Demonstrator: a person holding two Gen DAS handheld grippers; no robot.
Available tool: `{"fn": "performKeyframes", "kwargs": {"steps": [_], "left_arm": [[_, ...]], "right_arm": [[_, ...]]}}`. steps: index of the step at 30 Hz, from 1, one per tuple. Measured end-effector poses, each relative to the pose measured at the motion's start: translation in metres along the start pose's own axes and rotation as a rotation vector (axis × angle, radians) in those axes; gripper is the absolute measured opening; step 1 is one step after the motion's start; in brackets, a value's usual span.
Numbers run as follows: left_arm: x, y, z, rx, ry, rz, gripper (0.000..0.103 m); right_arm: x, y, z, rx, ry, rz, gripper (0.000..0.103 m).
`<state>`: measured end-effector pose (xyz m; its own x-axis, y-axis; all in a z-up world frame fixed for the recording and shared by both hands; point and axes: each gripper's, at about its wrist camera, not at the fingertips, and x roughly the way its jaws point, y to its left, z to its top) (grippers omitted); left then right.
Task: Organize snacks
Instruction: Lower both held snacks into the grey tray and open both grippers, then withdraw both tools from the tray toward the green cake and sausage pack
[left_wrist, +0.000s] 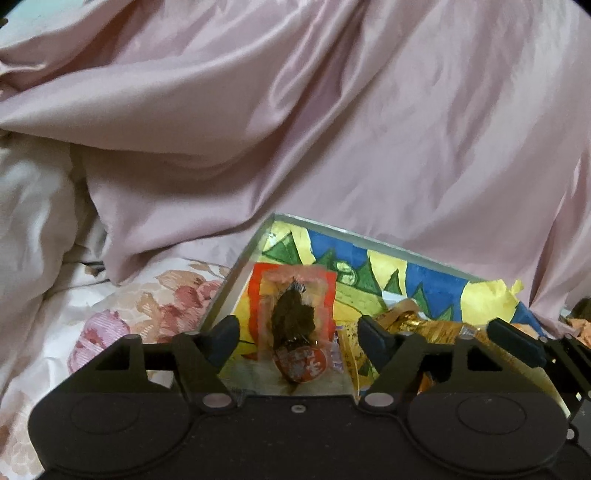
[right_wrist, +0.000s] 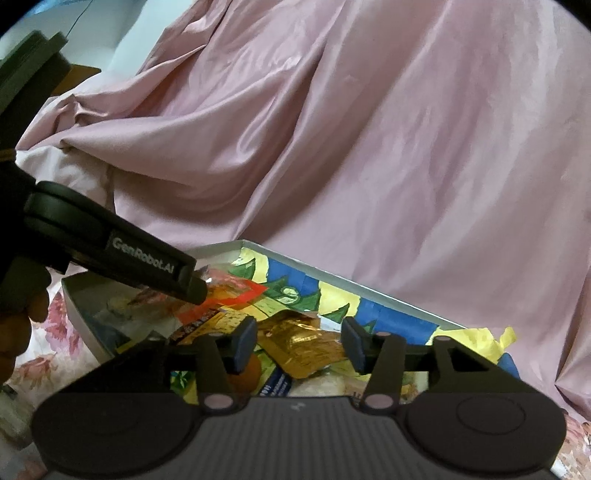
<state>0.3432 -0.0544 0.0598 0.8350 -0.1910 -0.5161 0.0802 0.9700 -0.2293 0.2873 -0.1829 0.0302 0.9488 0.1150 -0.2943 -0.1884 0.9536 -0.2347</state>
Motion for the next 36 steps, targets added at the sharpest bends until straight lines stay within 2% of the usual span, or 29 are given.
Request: {"fn": "performKeyframes", "kwargs": {"steps": [5,8,16,24,36], "left_arm": [[-0.021,0.001,0.004,-0.015,-0.044,0.020,0.096],[-0.042,0.005,0.004,-0.035,-0.082,0.047,0.102],[-0.099,0.011,-0.004,-0.047,-0.143,0.086,0.102],[-0.155,0.009,-0.018,-0.018,-0.186,0.104,0.102],[-0.208,0.010,-0.057,0.017,-0.183,0.125,0.102]], "right_arm": [[-0.014,-0.005,0.003,0.029,-0.019,-0.014,0.074],[-0.028,-0.010,0.007,0.049,-0.036,-0.028,0.082],[-0.084,-0.023,0.020,0.120,-0.096,-0.041,0.101],[-0.141,-0.022,0.027,0.146,-0.129,-0.049,0.103],[-0.199,-0.018,0.017,0.211,-0.133,-0.074,0.103]]}}
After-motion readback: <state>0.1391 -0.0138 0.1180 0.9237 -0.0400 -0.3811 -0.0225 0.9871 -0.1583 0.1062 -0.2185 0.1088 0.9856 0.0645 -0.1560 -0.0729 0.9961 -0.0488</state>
